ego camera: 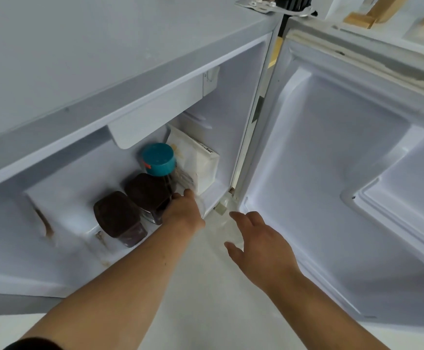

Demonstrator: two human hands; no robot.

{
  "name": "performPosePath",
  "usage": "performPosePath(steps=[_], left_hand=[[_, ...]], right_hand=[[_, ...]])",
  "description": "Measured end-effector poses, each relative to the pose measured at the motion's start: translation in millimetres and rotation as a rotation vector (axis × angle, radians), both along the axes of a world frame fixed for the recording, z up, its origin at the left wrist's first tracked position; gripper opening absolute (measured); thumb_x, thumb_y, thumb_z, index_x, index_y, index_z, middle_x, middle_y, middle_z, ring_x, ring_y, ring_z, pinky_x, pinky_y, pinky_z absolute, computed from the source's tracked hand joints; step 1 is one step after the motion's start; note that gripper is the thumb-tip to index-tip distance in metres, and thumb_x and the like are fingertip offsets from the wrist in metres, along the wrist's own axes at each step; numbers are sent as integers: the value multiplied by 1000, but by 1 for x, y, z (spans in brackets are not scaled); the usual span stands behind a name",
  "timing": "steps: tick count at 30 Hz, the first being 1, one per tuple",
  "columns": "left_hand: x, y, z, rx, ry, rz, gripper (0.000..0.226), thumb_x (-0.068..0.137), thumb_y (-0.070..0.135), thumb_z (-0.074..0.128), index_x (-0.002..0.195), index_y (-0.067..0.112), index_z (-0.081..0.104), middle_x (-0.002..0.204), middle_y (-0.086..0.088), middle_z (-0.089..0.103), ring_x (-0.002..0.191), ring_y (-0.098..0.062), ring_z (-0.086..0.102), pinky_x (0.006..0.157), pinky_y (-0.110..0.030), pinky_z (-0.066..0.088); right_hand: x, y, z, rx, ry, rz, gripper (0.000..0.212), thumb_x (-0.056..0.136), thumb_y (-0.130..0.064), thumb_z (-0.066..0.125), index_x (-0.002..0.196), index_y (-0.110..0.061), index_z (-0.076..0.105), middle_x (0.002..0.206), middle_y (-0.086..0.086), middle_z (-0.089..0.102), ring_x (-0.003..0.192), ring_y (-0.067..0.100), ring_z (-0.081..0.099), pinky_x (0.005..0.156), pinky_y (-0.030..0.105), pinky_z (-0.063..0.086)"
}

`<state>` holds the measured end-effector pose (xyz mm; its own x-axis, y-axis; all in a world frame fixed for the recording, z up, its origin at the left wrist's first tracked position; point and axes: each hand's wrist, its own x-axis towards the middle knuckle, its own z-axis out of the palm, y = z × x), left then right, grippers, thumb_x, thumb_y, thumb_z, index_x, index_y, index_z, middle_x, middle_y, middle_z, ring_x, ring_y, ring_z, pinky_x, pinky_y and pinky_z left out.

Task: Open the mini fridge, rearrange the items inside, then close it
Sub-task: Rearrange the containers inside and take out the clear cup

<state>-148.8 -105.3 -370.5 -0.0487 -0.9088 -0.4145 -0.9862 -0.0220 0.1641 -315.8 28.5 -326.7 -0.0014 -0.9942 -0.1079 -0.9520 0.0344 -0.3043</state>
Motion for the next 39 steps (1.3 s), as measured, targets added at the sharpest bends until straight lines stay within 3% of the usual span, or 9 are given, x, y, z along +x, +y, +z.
performPosePath(steps=[7,11,18,22,28,32,36,39], left_hand=[[1,13,-2,-47,-56,-60,84,78,42,78,142,19,29,130,-14,47,114,-33,57,71,-39,51],[2,39,3,-113,-119,-142,86,76,54,74,142,22,28,122,-11,50,106,-28,60,65,-33,47],[1,86,21,-254,-128,-243,102,67,66,71,147,22,26,123,-7,62,114,-27,51,92,-40,44],[-4,111,34,-324,-132,-316,98,66,68,69,144,20,33,121,-4,62,113,-26,49,90,-41,40],[-10,139,43,-145,-6,-291,96,68,60,74,144,23,29,131,-3,46,114,-24,56,83,-35,49],[-13,159,47,-106,-21,-305,97,67,61,73,144,25,27,135,-2,44,117,-23,54,87,-35,48],[-15,182,56,-93,6,-288,98,63,62,72,143,28,27,133,1,42,114,-21,54,80,-33,45],[-18,198,65,-84,19,-294,99,62,63,71,143,29,27,133,2,42,114,-21,54,85,-35,48]], right_hand=[[-2,4,1,8,-10,-25,63,97,-51,60,150,-38,29,130,-8,48,74,11,53,58,24,39],[-5,11,6,28,-17,-42,64,97,-51,59,152,-36,29,131,-7,47,81,13,58,60,26,41],[-20,31,17,55,0,-89,65,97,-54,57,153,-36,29,133,-8,45,91,17,63,63,30,45],[-23,48,28,62,13,-93,66,97,-54,57,153,-37,28,134,-7,45,95,17,63,65,29,47],[-26,78,41,34,18,-72,68,96,-54,59,153,-36,28,137,-7,47,95,16,64,67,29,49],[-28,99,48,20,16,-70,67,95,-53,59,152,-37,27,136,-7,47,91,16,63,63,29,47],[-33,125,58,11,-2,-72,66,95,-53,59,150,-38,26,141,-7,46,99,19,64,66,30,48],[-38,143,64,1,-10,-65,67,95,-52,60,151,-38,25,144,-6,45,104,20,64,67,29,46]])
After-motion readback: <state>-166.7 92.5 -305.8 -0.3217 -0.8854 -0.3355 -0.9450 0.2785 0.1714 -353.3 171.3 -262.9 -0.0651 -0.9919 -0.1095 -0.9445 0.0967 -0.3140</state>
